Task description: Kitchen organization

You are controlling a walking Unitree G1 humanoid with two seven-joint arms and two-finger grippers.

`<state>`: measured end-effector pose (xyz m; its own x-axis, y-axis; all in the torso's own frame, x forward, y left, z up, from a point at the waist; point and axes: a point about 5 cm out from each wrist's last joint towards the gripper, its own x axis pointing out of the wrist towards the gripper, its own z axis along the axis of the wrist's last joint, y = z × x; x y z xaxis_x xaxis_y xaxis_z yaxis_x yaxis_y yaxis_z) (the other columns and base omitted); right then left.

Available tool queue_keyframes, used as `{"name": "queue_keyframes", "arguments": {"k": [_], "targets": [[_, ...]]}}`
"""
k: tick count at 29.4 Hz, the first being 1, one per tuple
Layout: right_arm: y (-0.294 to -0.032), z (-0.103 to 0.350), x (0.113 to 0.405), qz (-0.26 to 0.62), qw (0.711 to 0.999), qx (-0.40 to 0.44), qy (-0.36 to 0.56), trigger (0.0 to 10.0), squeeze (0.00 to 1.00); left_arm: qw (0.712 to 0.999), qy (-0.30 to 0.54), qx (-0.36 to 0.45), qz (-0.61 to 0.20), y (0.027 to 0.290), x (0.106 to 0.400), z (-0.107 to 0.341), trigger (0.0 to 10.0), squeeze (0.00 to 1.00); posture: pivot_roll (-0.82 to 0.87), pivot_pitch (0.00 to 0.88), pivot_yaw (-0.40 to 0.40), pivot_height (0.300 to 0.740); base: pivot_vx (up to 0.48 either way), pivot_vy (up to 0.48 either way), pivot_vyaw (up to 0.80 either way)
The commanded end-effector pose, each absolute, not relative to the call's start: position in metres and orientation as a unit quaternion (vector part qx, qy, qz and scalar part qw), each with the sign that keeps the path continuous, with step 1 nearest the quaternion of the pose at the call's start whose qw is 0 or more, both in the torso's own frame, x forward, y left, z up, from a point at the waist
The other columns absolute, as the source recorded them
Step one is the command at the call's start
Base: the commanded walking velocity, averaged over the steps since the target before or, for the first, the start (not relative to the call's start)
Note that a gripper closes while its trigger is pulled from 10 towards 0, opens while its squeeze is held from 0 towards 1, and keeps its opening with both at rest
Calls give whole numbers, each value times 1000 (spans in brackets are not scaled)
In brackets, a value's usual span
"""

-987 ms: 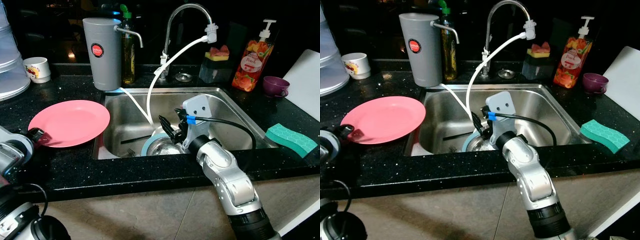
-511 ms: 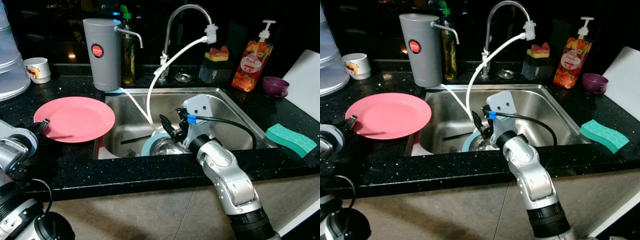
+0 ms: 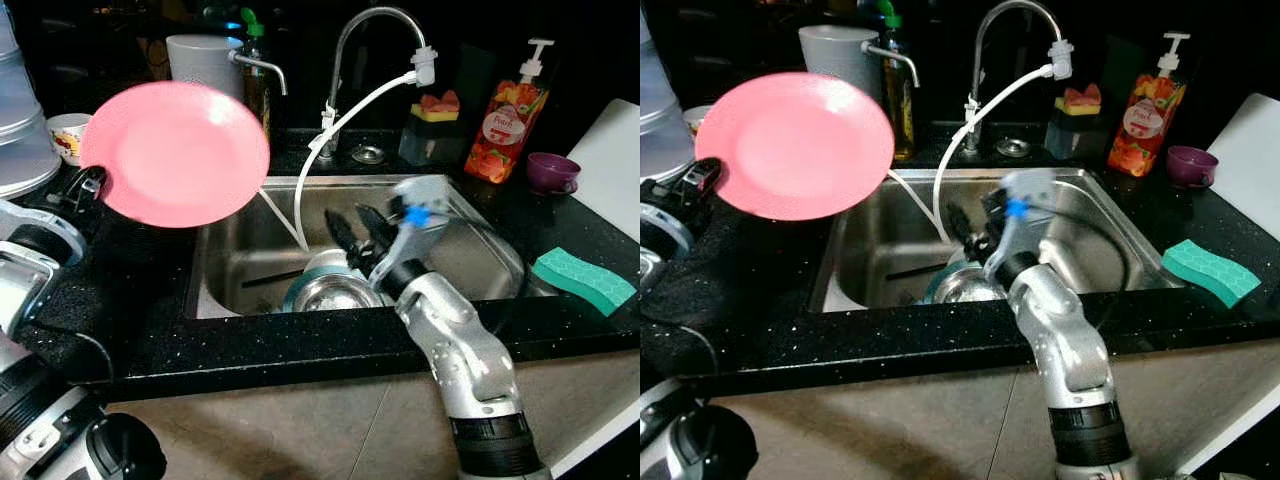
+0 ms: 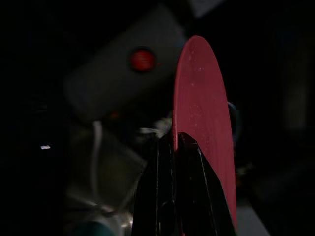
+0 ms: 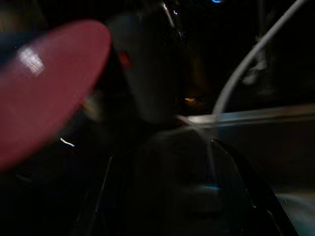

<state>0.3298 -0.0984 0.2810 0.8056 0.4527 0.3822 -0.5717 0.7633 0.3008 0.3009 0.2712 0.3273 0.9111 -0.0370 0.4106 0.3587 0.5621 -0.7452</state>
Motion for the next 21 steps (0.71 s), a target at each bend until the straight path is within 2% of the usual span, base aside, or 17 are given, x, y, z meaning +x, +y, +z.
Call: {"name": "queue_keyframes", "arguments": {"k": [1, 3, 5, 6, 11, 21], "targets": [[-103, 293, 324, 306, 897, 279, -157, 10000, 0, 864, -184, -447, -139, 267, 298, 330, 10000, 0, 120, 120, -51, 740, 0, 0, 0], [-104, 295, 323, 312, 887, 301, -159, 10000, 0, 864, -184, -447, -142, 267, 298, 330, 10000, 0, 120, 120, -51, 740, 0, 0, 0], [-102, 296, 321, 334, 861, 353, -148, 10000, 0, 860, -184, -448, -161, 262, 298, 330, 10000, 0, 115, 115, -51, 740, 0, 0, 0], [-102, 296, 321, 334, 861, 353, -148, 10000, 0, 860, -184, -448, -161, 262, 298, 330, 10000, 0, 115, 115, -51, 740, 0, 0, 0], [-95, 296, 316, 362, 826, 411, -132, 10000, 0, 854, -167, -456, -186, 248, 300, 324, 10000, 0, 115, 115, -51, 740, 0, 0, 0], [-93, 300, 313, 375, 805, 445, -112, 10000, 0, 844, -138, -470, -216, 221, 305, 315, 10000, 0, 100, 121, -48, 740, 0, 0, 0]]}}
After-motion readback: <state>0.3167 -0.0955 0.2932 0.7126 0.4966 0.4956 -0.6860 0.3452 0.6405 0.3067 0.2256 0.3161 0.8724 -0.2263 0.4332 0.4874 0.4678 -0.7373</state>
